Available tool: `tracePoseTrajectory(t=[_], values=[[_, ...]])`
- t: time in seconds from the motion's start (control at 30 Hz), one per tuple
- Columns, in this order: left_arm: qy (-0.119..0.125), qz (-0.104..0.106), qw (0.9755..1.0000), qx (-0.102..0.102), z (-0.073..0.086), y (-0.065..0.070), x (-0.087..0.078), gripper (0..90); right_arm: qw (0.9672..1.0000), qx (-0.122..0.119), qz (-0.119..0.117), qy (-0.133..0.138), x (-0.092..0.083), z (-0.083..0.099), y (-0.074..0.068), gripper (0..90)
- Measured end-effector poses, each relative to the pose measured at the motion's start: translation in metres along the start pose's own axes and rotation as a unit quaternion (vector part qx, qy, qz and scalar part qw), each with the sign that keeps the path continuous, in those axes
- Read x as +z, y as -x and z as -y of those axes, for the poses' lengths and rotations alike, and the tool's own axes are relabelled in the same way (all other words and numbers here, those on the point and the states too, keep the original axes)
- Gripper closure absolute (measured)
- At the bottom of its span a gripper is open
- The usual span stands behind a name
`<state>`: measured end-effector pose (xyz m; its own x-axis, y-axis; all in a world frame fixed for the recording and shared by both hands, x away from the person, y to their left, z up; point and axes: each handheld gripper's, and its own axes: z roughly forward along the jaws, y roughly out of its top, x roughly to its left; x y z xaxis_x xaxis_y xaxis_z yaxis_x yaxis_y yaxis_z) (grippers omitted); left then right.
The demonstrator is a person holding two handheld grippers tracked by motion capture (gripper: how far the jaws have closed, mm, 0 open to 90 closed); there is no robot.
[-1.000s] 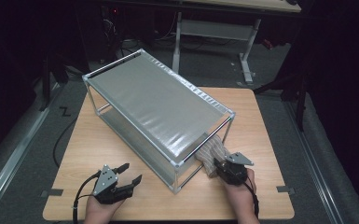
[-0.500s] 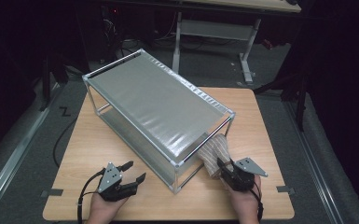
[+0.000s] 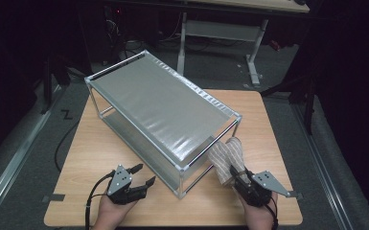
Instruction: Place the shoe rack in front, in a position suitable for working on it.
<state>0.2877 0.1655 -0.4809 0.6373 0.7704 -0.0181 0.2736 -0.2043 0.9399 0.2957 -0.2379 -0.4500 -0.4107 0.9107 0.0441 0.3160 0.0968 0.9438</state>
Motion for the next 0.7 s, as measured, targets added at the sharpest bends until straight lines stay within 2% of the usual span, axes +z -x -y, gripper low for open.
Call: tracePoseTrajectory(t=[0.17, 0.43, 0.47, 0.7], values=[[-0.004, 0.007, 1.0000, 0.006, -0.001, 0.003, 0.006, 34.8, 0.9995, 0.004, -0.001, 0.030, -0.014, -0.005, -0.003, 66.2], [-0.005, 0.006, 0.9999, 0.007, 0.000, 0.003, 0.005, 34.8, 0.9975, 0.004, -0.001, 0.071, -0.029, -0.018, -0.008, 66.1], [-0.005, 0.007, 0.9999, 0.005, 0.000, 0.003, 0.005, 34.8, 0.9963, 0.001, 0.001, 0.086, -0.033, -0.023, -0.010, 66.1], [-0.006, 0.004, 1.0000, 0.002, 0.002, 0.002, 0.003, 34.9, 0.9932, 0.005, -0.002, 0.116, -0.043, -0.034, -0.011, 66.1]])
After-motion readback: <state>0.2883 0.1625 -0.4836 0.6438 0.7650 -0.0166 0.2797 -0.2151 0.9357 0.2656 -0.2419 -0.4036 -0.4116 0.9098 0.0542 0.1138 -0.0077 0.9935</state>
